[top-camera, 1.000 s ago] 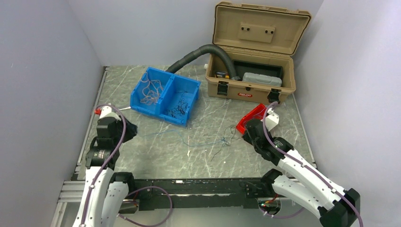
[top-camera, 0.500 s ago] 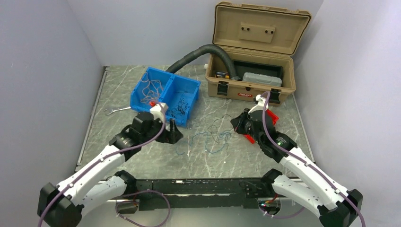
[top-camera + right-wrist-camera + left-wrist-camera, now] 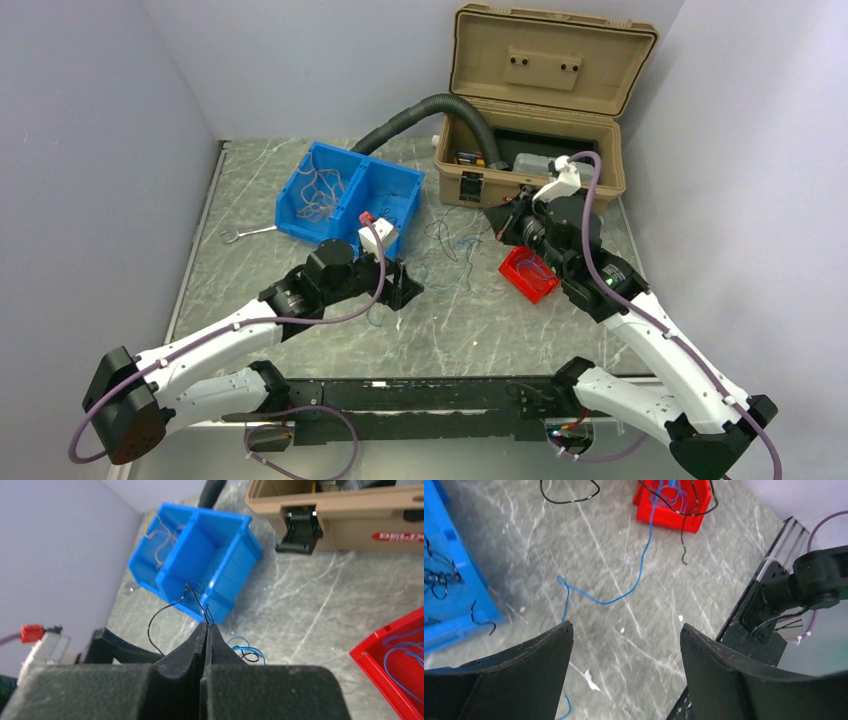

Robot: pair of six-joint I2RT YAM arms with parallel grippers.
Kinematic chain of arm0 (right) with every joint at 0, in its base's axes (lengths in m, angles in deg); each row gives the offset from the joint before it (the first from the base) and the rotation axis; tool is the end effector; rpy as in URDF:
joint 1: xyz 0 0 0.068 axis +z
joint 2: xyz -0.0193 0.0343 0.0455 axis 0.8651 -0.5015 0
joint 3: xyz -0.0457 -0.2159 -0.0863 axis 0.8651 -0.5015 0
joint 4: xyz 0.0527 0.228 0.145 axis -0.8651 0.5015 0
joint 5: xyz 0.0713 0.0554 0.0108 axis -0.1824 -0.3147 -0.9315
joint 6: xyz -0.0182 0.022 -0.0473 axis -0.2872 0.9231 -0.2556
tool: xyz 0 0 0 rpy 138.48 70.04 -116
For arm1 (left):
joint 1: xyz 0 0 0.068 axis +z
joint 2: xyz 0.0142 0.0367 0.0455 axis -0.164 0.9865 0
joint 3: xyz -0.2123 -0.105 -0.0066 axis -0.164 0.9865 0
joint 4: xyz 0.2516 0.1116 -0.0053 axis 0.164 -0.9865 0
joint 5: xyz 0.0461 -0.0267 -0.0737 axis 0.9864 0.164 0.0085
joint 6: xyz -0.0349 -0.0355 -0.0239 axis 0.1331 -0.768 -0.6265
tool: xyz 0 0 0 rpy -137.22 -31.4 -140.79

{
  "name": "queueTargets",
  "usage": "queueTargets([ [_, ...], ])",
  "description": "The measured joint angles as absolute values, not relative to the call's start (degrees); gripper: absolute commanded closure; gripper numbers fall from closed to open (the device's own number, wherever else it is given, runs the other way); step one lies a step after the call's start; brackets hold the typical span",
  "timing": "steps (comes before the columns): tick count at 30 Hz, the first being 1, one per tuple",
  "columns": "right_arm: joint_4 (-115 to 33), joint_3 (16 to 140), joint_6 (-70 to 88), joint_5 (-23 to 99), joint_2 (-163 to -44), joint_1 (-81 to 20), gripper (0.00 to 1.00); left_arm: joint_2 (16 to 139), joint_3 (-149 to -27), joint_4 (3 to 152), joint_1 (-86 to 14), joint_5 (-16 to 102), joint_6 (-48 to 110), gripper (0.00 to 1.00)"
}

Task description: Untangle the cables

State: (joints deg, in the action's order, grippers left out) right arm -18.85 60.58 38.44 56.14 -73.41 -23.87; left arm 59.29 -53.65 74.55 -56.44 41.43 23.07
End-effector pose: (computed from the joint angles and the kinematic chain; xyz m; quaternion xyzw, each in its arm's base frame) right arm 0.1940 0.1324 0.3523 0.0599 0.7912 0.2968 0.5313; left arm 0.1776 -0.1998 0.2344 0.2418 0.7842 -0.3696 0.4359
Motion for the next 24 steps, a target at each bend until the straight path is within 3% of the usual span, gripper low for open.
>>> queueTargets([
  [10,-15.0,73.1,43.2,60.1,-77.6,-23.9,1.0,58.4,-48.7,90.6,-61.1,46.1,28.4,0.31],
  [17,-13.7,79.4,46.8,59.8,-78.9,-23.9,1.0,59.4,-42.8,109.0,-64.1,49.6,37.7,0.3],
  [24,-13.8,81.5,48.9,58.0,-79.5,-23.9,1.0,66.6,-46.6,116.2,-64.4,48.4,42.9,0.31],
])
